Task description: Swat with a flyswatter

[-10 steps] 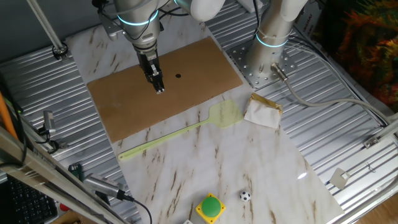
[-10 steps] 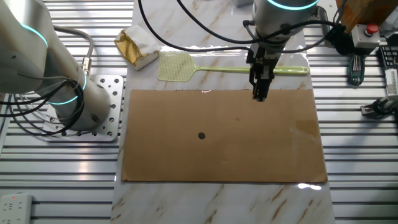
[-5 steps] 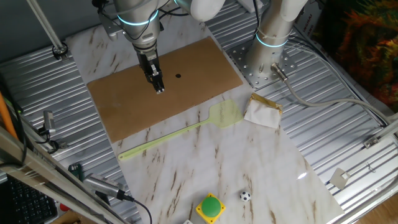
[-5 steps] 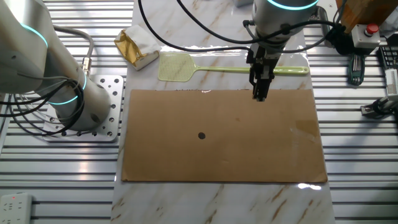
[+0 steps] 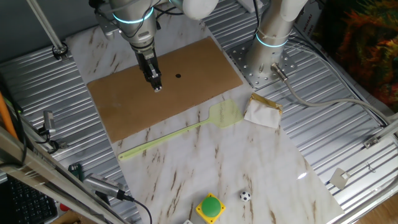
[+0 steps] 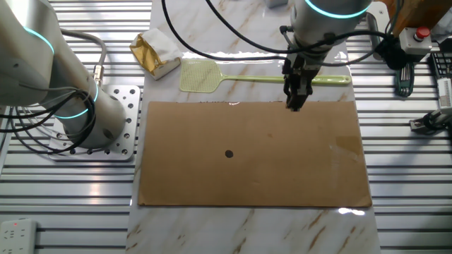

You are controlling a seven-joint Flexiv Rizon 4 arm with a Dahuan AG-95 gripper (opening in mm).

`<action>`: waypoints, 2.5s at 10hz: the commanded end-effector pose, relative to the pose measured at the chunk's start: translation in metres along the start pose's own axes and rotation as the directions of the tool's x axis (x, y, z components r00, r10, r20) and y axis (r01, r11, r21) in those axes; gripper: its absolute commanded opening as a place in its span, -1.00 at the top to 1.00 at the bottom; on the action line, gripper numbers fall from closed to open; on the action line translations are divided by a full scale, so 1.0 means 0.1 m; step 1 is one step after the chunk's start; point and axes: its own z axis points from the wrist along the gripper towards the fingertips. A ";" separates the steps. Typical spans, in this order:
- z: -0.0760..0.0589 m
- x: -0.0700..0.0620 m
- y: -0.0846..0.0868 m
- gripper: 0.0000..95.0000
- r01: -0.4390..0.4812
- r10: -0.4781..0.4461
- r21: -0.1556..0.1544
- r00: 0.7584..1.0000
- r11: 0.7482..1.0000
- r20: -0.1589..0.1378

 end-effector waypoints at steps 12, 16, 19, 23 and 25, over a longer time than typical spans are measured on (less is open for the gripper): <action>-0.04 0.03 0.01 1.00 -0.004 0.004 0.004 1.000 1.000 0.002; -0.04 0.03 0.01 1.00 -0.038 0.038 -0.002 0.999 0.999 0.017; -0.03 0.03 0.01 1.00 -0.043 0.043 -0.003 0.999 0.999 0.014; 0.14 0.01 0.34 1.00 -0.069 0.069 -0.009 0.997 0.998 0.026; 0.33 0.00 0.81 1.00 -0.101 0.101 -0.006 0.993 0.995 0.057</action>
